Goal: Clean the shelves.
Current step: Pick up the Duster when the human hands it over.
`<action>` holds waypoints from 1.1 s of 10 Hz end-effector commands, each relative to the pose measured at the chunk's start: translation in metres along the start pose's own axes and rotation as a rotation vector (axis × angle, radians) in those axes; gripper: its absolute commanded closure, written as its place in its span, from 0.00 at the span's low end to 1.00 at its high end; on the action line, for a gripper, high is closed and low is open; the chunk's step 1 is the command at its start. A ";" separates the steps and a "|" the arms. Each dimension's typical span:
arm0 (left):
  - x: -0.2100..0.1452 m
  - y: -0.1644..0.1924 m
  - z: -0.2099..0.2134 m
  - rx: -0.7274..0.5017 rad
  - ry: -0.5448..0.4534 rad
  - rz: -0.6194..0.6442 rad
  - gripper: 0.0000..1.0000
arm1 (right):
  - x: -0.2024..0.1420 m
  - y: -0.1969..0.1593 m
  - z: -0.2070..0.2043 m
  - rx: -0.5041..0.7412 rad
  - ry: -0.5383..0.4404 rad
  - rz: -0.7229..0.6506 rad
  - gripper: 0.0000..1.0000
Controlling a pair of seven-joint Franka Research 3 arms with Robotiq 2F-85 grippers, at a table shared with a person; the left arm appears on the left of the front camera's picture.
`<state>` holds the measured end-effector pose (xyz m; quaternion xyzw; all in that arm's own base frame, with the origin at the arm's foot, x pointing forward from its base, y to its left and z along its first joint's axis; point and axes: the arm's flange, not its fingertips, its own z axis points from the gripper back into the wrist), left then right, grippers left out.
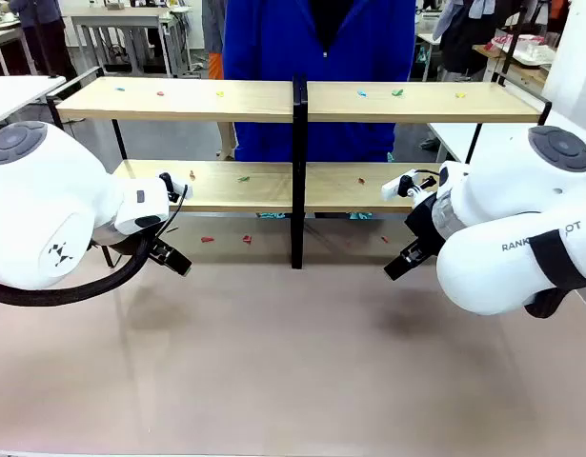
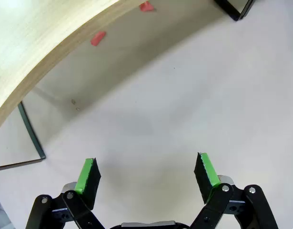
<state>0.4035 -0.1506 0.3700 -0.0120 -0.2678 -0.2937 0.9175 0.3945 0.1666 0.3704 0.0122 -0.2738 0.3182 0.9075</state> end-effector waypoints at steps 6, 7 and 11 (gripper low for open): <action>0.000 0.000 0.000 0.000 0.000 0.000 0.00 | 0.000 0.000 0.000 0.000 0.000 0.000 0.00; 0.000 0.000 0.000 0.000 0.000 0.000 0.00 | 0.000 0.000 0.000 0.000 0.000 0.000 0.00; 0.000 0.000 0.000 0.000 0.000 0.000 0.00 | 0.000 0.000 0.000 0.000 0.000 0.000 0.00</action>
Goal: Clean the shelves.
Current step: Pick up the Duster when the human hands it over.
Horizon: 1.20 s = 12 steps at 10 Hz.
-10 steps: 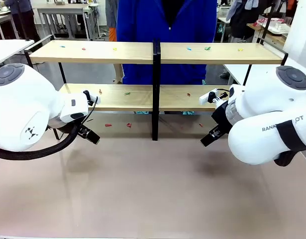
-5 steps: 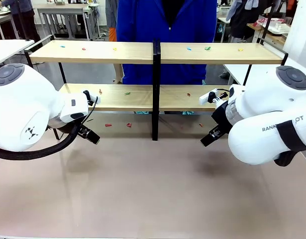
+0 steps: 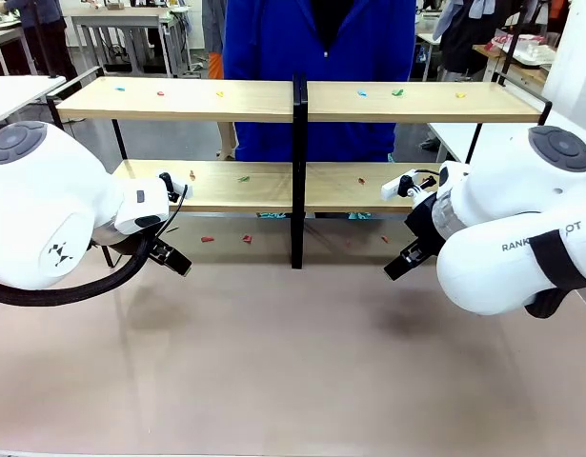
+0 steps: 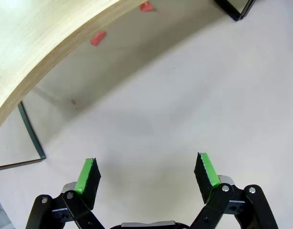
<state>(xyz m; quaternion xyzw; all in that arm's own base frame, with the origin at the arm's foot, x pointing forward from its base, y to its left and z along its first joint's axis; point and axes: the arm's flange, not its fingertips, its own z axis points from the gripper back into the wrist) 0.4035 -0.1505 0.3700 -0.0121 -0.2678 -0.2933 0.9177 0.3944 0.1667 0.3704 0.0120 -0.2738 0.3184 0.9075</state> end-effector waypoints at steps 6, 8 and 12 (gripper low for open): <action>0.077 0.089 0.196 -0.312 0.412 -0.189 0.00 | -0.072 -0.051 0.186 0.052 -0.187 -0.015 0.00; 0.099 0.120 0.227 -0.532 0.542 -0.152 0.00 | -0.094 -0.055 0.238 0.031 -0.301 0.030 0.00; 0.098 0.133 0.247 -0.805 0.683 -0.019 0.00 | -0.117 -0.064 0.297 0.046 -0.459 0.046 0.00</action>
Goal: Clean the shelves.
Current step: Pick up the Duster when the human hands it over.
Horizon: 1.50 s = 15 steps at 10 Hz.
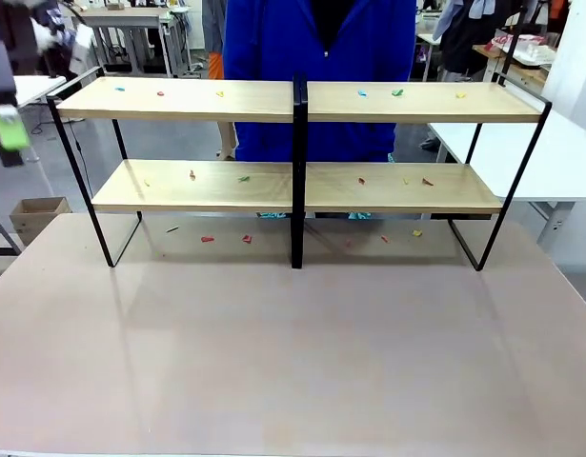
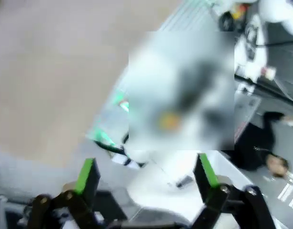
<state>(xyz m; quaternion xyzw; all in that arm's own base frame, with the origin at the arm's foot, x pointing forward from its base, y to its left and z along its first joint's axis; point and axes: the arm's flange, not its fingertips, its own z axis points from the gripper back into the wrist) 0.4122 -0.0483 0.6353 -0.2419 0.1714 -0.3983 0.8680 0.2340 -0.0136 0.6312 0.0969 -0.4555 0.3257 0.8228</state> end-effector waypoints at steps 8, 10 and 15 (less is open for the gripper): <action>0.002 0.003 0.021 -0.132 -0.078 0.100 0.00 | 0.001 0.004 0.011 0.003 -0.030 0.013 0.00; 0.002 0.003 0.021 -0.132 -0.078 0.100 0.00 | 0.001 0.004 0.011 0.003 -0.030 0.013 0.00; 0.003 0.002 0.019 -0.136 -0.084 0.118 0.00 | 0.001 0.004 0.011 0.003 -0.030 0.013 0.00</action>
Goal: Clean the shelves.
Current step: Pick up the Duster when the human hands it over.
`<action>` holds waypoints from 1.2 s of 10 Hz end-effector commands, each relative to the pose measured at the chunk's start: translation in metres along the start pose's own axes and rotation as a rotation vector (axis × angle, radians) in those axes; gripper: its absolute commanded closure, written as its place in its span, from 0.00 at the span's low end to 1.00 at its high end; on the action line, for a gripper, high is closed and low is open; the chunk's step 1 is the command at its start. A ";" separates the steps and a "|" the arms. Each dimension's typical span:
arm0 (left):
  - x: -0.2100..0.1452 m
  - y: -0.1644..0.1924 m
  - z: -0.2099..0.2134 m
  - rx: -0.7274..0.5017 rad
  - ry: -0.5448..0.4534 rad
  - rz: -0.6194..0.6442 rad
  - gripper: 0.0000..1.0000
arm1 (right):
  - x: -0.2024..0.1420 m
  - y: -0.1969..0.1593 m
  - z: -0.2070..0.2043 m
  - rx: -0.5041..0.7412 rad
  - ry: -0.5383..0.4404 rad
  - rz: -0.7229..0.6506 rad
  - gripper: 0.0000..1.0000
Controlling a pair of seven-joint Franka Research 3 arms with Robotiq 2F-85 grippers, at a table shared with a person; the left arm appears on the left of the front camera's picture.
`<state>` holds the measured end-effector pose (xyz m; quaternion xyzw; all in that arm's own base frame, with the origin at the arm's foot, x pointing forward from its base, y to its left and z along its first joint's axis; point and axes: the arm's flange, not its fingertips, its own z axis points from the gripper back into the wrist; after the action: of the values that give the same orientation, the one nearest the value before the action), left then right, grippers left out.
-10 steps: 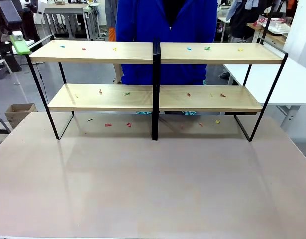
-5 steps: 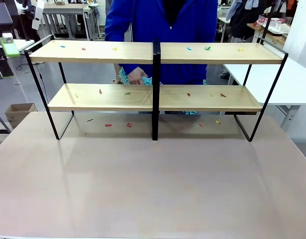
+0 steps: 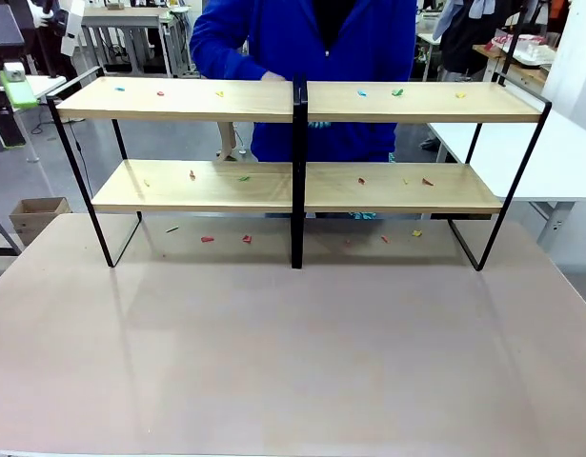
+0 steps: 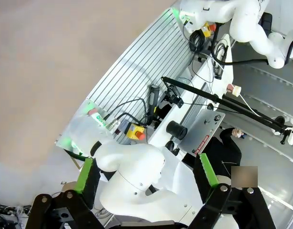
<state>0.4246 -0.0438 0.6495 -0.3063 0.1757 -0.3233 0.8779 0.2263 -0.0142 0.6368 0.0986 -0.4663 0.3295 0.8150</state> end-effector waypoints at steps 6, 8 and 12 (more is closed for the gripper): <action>-0.032 -0.035 0.009 0.194 -0.703 0.148 0.00 | 0.000 0.000 0.002 0.002 -0.005 0.001 0.00; -0.024 -0.032 -0.007 0.296 -0.742 0.080 0.00 | 0.000 0.000 0.002 0.002 -0.005 0.001 0.00; -0.038 -0.021 0.003 0.275 -0.880 0.068 0.00 | 0.000 0.000 0.002 0.002 -0.005 0.001 0.00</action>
<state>0.3941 -0.0432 0.6684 -0.2797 -0.2310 -0.1609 0.9179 0.2259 -0.0143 0.6370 0.0983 -0.4667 0.3295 0.8149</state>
